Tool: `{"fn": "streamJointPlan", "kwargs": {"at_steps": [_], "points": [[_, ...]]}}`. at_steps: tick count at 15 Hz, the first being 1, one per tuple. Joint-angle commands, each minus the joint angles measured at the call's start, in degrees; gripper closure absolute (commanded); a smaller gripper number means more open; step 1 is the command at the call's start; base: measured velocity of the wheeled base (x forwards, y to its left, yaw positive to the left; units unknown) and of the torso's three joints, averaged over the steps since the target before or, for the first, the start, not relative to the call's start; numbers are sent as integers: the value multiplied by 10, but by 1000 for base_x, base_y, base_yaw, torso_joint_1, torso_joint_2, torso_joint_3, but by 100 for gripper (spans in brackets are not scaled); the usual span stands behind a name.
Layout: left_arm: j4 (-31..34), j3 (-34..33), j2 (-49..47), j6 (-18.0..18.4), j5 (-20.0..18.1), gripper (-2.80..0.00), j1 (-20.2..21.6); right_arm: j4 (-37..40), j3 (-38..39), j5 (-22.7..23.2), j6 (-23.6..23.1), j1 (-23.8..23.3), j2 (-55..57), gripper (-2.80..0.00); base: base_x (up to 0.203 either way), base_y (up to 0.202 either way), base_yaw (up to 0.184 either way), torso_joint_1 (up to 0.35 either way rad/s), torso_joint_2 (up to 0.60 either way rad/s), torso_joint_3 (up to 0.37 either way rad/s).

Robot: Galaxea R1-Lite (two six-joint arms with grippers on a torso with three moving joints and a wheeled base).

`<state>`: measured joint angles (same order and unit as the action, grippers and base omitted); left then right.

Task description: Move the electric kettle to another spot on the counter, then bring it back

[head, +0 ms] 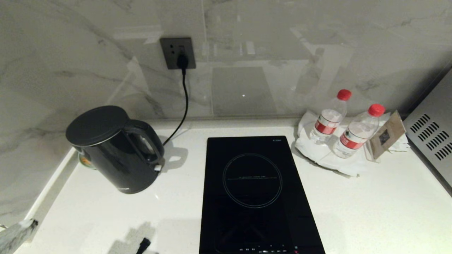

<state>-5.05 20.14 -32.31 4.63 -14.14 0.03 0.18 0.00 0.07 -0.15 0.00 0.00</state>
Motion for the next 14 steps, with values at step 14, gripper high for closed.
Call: {"fn": "streamJointPlan", "kwargs": {"at_steps": [14], "points": [[-362, -21, -553, -120, 349, 0, -386, 0, 0, 0, 0, 0, 0, 0, 0, 0, 0, 0, 2, 0]]}}
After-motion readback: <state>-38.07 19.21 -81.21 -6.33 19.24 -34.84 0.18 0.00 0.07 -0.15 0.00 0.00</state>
